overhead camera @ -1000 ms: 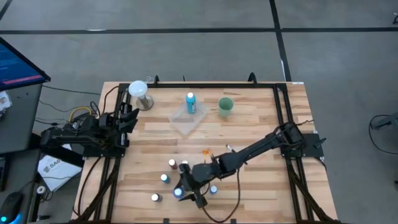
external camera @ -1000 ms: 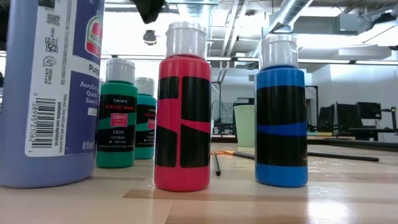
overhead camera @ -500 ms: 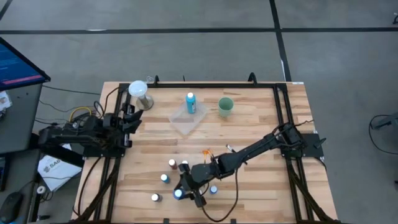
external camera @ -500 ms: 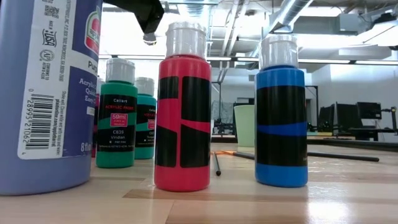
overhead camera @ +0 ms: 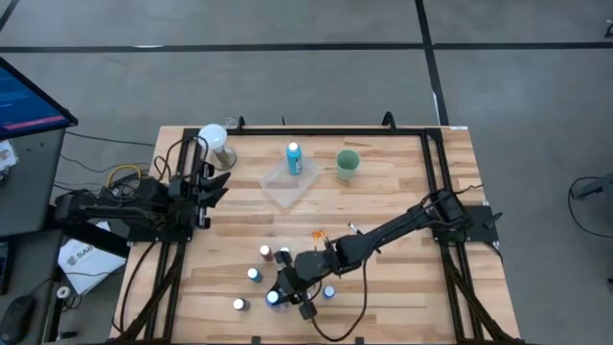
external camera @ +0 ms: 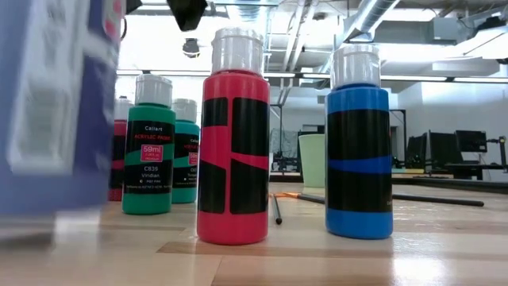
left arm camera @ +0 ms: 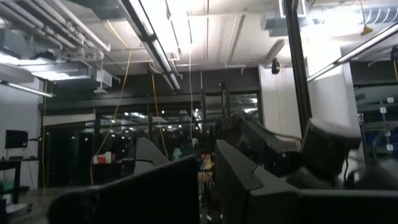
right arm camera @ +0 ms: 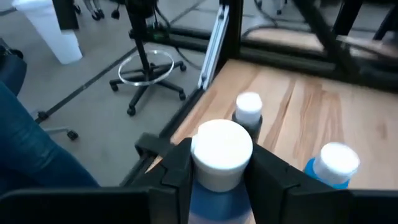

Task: Pick & Place Paint Supplies
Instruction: Put the large blue paint bottle into the transparent bin

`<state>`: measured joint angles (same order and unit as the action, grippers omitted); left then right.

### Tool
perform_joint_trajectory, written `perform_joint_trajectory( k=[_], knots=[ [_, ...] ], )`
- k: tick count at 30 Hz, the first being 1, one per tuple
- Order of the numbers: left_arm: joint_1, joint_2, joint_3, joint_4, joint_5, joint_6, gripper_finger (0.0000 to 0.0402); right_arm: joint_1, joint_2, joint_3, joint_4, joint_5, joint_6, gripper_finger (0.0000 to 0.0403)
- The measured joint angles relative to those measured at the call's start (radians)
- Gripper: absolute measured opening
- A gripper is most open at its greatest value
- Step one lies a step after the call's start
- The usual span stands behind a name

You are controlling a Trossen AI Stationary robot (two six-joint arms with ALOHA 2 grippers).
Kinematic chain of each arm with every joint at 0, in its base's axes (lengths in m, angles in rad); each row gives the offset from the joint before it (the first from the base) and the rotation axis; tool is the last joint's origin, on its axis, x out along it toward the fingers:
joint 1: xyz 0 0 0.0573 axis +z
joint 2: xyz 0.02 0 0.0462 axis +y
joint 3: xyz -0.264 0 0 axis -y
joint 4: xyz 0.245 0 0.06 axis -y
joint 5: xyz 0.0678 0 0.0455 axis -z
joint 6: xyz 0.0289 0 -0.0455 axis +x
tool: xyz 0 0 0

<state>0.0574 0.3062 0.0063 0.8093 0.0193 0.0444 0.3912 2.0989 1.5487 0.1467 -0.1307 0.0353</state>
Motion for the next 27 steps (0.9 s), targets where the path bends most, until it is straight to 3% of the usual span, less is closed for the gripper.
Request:
perform_joint_trajectory(
  k=[7, 12, 15, 21, 27],
  knots=[
    [0.0, 0.045, 0.0, -0.003, -0.003, 0.0, 0.0001, -0.012, -0.08, 0.066, 0.008, -0.002, -0.002, 0.0106],
    [0.0, 0.008, 0.0, -0.023, -0.005, 0.0, 0.0001, -0.035, -0.187, 0.073, -0.02, 0.001, -0.029, 0.0106],
    [0.0, -0.079, 0.0, -0.138, -0.005, 0.0, 0.0001, -0.056, -0.264, 0.075, -0.087, 0.055, -0.063, 0.0106],
    [0.0, -0.29, 0.0, -0.552, -0.01, 0.0, 0.0001, -0.124, -0.378, 0.075, -0.212, 0.181, -0.165, 0.011],
    [0.0, -0.304, 0.0, -0.598, -0.01, 0.001, 0.0001, -0.227, -0.437, 0.075, -0.304, 0.211, -0.174, 0.0109]
  ],
)
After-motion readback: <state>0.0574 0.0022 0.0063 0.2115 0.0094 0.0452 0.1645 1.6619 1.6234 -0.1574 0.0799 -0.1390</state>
